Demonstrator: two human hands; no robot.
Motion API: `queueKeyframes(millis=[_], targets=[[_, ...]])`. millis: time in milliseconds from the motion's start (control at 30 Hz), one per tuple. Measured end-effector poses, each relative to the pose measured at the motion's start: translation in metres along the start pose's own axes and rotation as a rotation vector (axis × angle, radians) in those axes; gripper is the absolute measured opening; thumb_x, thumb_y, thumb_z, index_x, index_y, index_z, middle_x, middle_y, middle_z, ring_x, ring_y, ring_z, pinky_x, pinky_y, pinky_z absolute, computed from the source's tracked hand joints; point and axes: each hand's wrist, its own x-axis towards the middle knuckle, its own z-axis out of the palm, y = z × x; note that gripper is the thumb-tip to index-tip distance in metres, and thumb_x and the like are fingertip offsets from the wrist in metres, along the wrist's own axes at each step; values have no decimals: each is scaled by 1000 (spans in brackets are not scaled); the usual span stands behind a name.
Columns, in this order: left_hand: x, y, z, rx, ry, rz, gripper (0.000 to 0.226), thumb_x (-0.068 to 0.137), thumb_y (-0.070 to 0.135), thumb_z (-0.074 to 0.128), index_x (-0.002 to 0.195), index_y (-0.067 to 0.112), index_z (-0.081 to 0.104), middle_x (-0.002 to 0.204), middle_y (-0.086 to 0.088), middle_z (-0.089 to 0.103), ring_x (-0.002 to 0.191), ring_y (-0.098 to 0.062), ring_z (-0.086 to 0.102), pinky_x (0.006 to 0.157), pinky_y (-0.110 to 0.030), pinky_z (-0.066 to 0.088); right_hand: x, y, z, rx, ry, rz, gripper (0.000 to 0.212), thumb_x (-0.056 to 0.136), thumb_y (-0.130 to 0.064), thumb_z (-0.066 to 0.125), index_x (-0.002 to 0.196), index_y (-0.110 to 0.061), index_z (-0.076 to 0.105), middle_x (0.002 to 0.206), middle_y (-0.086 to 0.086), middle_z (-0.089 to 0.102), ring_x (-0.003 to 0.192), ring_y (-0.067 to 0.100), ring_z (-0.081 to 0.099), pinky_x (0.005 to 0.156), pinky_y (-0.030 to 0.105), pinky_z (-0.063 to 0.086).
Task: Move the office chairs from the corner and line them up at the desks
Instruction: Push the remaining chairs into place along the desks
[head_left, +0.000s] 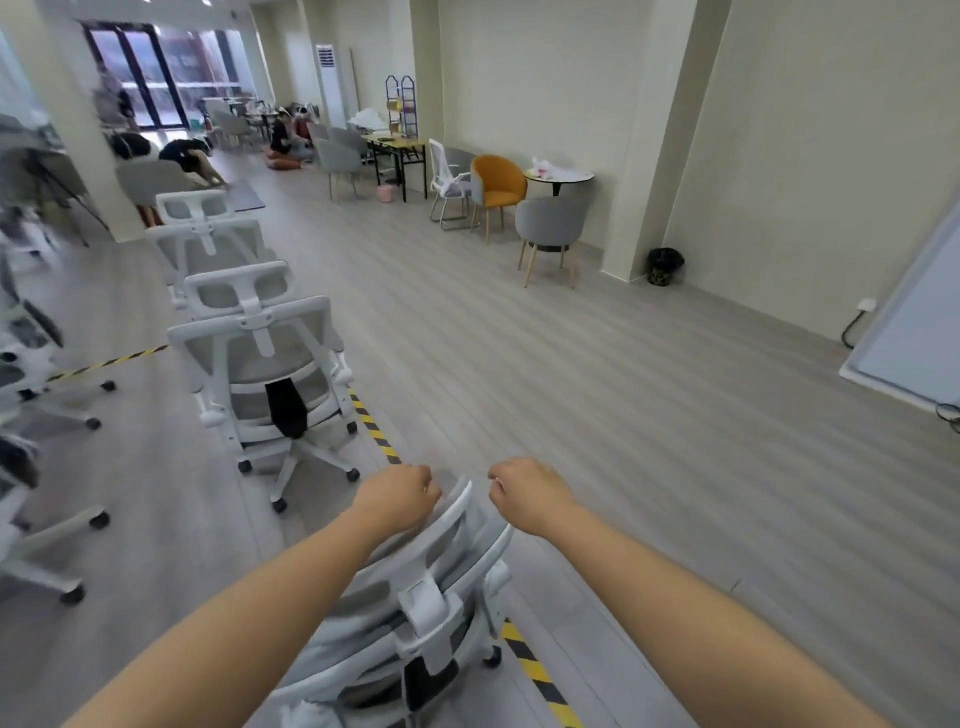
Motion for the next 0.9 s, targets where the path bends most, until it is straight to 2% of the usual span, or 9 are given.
queueKeyframes(millis=[100, 267, 333, 400, 467, 567, 667, 800, 900], targets=[[4, 0, 1, -5, -12, -107, 35, 98, 42, 33, 92, 18, 58, 90, -1, 61, 80, -21, 59, 76, -37, 53, 24, 12, 5, 2, -25, -120, 35, 98, -28, 38, 117, -16, 65, 121, 8, 64, 111, 32, 56, 92, 39, 47], [-3, 0, 10, -119, -2, -353, 38, 98, 44, 33, 87, 18, 59, 85, -4, 62, 76, -21, 59, 73, -34, 52, 52, 24, 16, 1, -88, -369, 33, 104, -30, 34, 109, -13, 62, 108, 9, 63, 99, 32, 57, 82, 39, 43], [-12, 2, 17, -139, 1, -456, 40, 97, 45, 32, 86, 16, 58, 84, -5, 63, 77, -23, 60, 70, -33, 49, 57, 27, 24, 22, -90, -458, 31, 106, -27, 34, 115, -13, 59, 113, 9, 61, 103, 33, 56, 87, 41, 44], [-24, 2, 25, -157, 12, -553, 40, 96, 44, 32, 87, 16, 59, 85, -5, 64, 78, -24, 62, 69, -33, 48, 65, 26, 36, 53, -62, -480, 39, 105, -36, 30, 119, -16, 60, 118, 6, 59, 110, 30, 54, 95, 44, 42], [-39, -1, 34, -179, 13, -653, 40, 96, 44, 32, 85, 17, 59, 88, -4, 66, 80, -24, 62, 70, -33, 47, 74, 16, 47, 18, -54, -521, 51, 104, -46, 23, 112, -19, 65, 114, 4, 60, 109, 28, 54, 97, 43, 39], [-64, -15, 43, -145, 5, -776, 37, 95, 43, 33, 76, 19, 52, 91, -5, 66, 81, -28, 58, 71, -35, 41, 84, -11, 65, -38, -117, -685, 58, 101, -49, 21, 78, -18, 65, 79, 3, 65, 78, 26, 60, 75, 37, 43], [-77, -43, 43, -90, 22, -788, 36, 92, 38, 36, 75, 13, 56, 81, -8, 64, 74, -29, 52, 63, -35, 33, 102, -27, 81, 72, -32, -778, 50, 93, -45, 33, 57, -16, 52, 52, 1, 53, 48, 20, 48, 47, 34, 39], [-69, -71, 42, -17, 57, -775, 43, 79, 42, 27, 74, 9, 54, 74, -12, 63, 69, -31, 48, 62, -37, 25, 133, -35, 96, 142, 39, -823, 42, 88, -43, 38, 55, -19, 44, 48, -3, 42, 42, 16, 41, 41, 32, 38], [-69, -80, 44, -7, 54, -785, 40, 78, 41, 24, 70, 12, 50, 66, -6, 54, 69, -29, 45, 66, -36, 25, 152, -48, 101, 160, 48, -915, 39, 88, -42, 41, 56, -20, 43, 49, -5, 42, 41, 16, 39, 39, 30, 37]])
